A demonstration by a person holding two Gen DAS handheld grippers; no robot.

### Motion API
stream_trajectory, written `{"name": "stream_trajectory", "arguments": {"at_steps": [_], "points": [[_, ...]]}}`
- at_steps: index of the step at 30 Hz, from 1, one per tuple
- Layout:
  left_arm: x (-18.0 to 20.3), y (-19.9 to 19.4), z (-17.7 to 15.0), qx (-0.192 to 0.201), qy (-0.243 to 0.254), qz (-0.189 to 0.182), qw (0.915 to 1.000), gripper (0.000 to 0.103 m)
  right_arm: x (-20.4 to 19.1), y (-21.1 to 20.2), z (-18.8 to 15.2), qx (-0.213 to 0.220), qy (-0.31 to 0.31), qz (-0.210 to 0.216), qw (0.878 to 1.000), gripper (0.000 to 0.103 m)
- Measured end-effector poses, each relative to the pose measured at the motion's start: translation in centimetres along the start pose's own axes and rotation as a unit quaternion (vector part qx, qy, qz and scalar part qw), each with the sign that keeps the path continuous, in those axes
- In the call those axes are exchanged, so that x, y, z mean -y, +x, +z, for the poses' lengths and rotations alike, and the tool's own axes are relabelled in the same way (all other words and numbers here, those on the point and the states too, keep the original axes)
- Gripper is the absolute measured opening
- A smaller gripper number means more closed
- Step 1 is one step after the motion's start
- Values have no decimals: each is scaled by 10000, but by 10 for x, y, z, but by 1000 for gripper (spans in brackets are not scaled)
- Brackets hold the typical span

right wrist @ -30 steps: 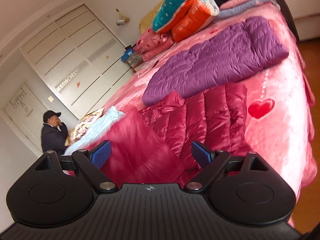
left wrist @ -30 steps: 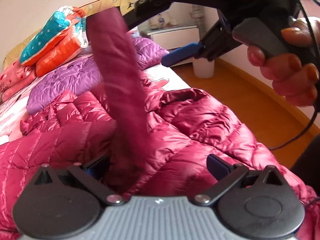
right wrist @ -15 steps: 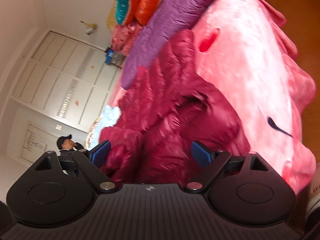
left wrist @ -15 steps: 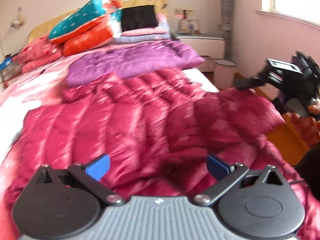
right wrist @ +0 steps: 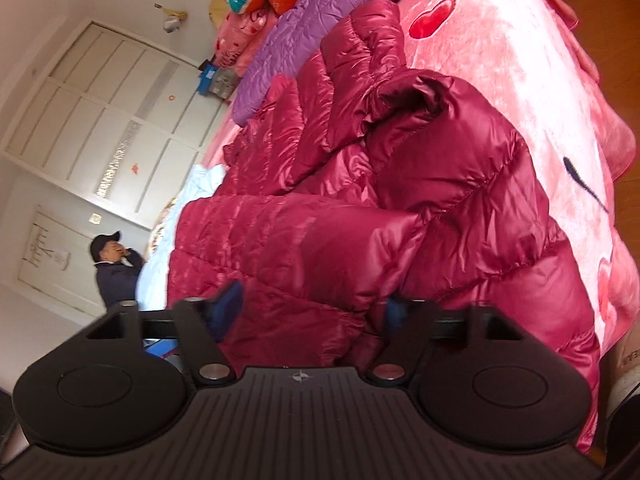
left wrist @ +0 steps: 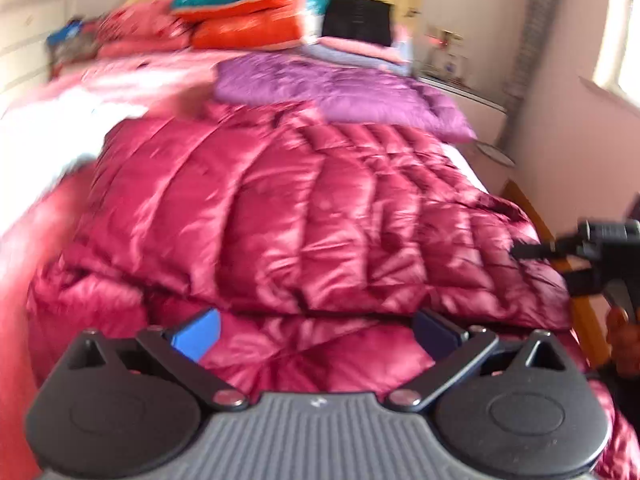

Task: Fold large clothes
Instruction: 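Grasp the jacket sleeve with the right gripper while the left gripper releases the folded side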

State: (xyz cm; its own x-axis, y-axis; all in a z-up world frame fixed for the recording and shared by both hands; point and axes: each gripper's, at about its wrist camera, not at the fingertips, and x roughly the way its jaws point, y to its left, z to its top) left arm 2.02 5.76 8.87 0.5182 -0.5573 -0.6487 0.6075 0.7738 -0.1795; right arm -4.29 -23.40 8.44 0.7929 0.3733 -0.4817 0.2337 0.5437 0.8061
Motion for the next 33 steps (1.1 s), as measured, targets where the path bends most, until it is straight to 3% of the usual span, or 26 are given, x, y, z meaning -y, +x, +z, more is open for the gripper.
{"name": "stream_trajectory", "arguments": {"at_steps": [4, 9, 16, 23, 26, 29, 33], "points": [[-25, 10, 2, 89, -610, 172, 9980, 102, -7, 5, 5, 162, 22, -283, 9995, 36], [-42, 14, 16, 495, -1112, 365, 9919, 102, -52, 9, 19, 539, -909, -686, 9920, 25], [-54, 23, 28, 919, -1328, 403, 9861, 102, -121, 17, 56, 1302, -2169, -887, 9634, 22], [-78, 24, 38, 1486, -1811, 555, 9706, 102, -156, 46, 108, 1792, -2834, -943, 9374, 21], [-84, 27, 42, 1705, -1970, 608, 9635, 102, -158, 78, 123, 1759, -2942, -1060, 9334, 21], [-90, 36, 43, 1678, -2001, 680, 9629, 102, -149, 108, 126, 1666, -3177, -1362, 9234, 21], [-99, 43, 43, 1638, -2048, 829, 9614, 102, -127, 135, 129, 1435, -3059, -1576, 9279, 21]]}}
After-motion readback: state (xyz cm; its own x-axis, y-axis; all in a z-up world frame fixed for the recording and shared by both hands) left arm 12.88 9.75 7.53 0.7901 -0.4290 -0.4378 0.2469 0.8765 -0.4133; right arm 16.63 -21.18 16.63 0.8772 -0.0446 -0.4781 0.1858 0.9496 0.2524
